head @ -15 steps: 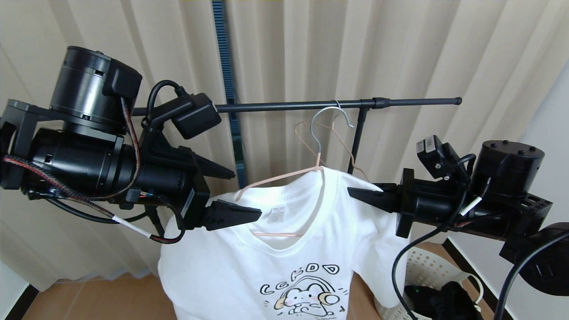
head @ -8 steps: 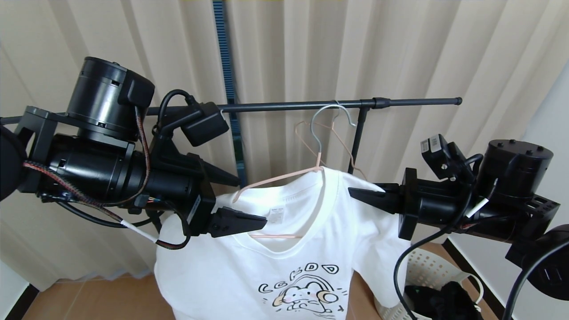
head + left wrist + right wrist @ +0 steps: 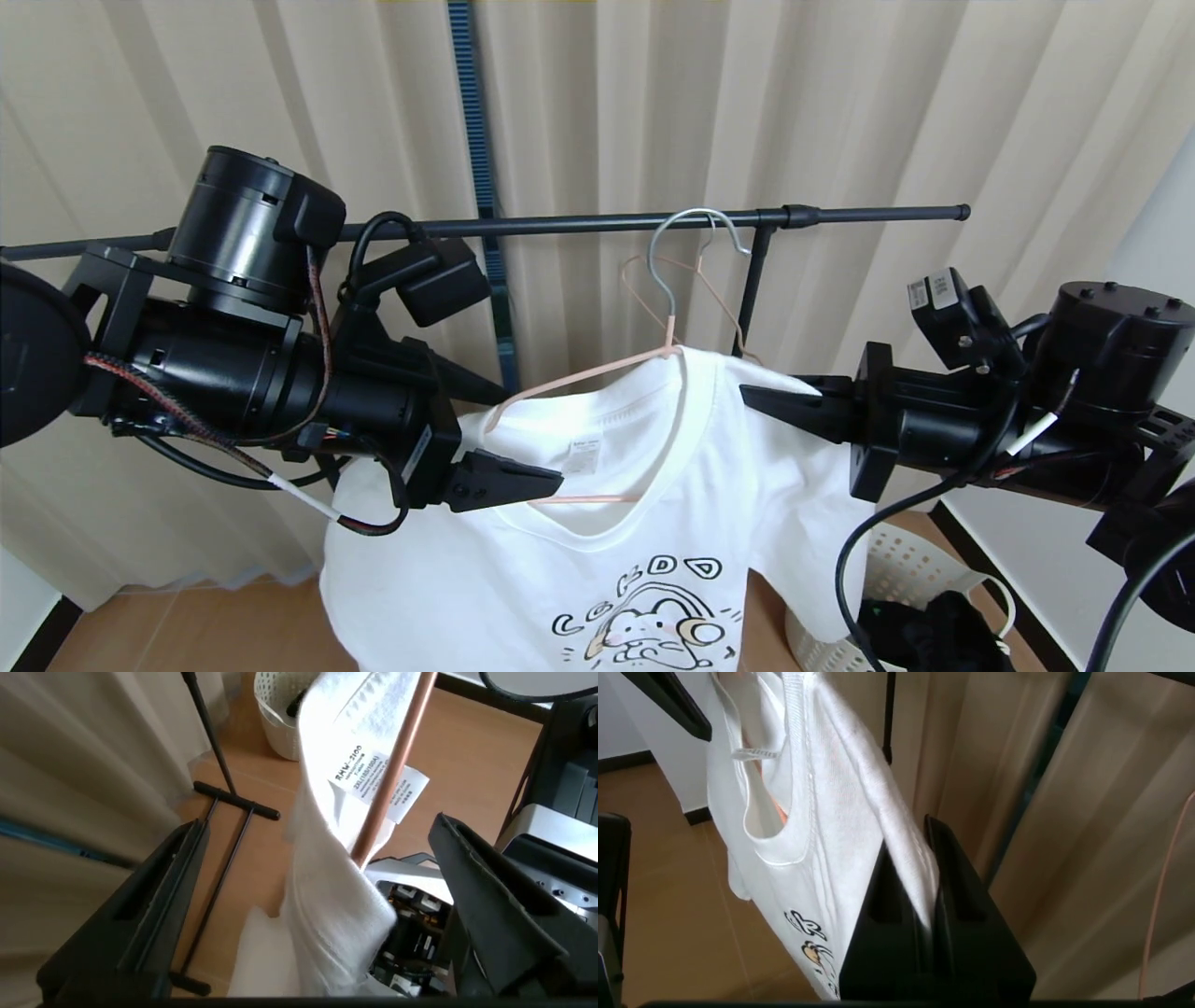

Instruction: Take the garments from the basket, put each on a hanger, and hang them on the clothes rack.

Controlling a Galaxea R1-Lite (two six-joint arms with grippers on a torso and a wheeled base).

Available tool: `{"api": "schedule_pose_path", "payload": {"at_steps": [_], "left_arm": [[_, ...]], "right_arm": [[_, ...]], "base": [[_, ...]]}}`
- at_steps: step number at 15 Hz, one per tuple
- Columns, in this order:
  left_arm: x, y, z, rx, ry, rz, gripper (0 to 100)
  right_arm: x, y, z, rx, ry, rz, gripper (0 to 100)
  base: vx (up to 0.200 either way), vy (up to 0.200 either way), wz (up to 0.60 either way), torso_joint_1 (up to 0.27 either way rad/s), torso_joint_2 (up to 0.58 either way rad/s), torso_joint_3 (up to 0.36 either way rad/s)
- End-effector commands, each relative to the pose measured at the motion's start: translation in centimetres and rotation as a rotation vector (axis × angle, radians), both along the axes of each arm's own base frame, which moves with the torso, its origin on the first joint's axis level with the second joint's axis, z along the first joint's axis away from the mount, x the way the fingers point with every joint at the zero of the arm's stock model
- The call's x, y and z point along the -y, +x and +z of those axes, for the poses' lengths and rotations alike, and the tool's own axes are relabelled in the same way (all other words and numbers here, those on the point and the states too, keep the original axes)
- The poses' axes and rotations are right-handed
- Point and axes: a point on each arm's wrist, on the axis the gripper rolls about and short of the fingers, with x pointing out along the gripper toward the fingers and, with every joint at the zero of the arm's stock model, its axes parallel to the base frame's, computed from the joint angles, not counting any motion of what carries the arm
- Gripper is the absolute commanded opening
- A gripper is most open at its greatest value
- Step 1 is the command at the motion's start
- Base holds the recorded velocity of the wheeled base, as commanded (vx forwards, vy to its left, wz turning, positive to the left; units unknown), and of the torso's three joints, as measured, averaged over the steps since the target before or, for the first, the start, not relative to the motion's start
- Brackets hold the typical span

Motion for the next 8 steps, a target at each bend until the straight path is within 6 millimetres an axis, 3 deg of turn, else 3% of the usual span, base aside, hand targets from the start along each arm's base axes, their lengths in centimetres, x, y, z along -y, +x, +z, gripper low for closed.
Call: {"api": "schedule_pose_path", "payload": {"at_steps": [1,8], "left_arm": [[-0.03,-0.01,-0.09,-0.003,0.003,0.002,0],[-0.19,-0.21,-0.37,0.022,0.027,-0.020,0]], "right_arm": [[0.10,-0.29,0.45,0.015,0.007,0.002,0],[0.11,-0.31,0.43,0.016,0.006,0.002,0]], "base": [[0.000,0.000,0.00,0.000,0.00,0.000],[0.000,0.000,0.00,0.000,0.00,0.000]]}}
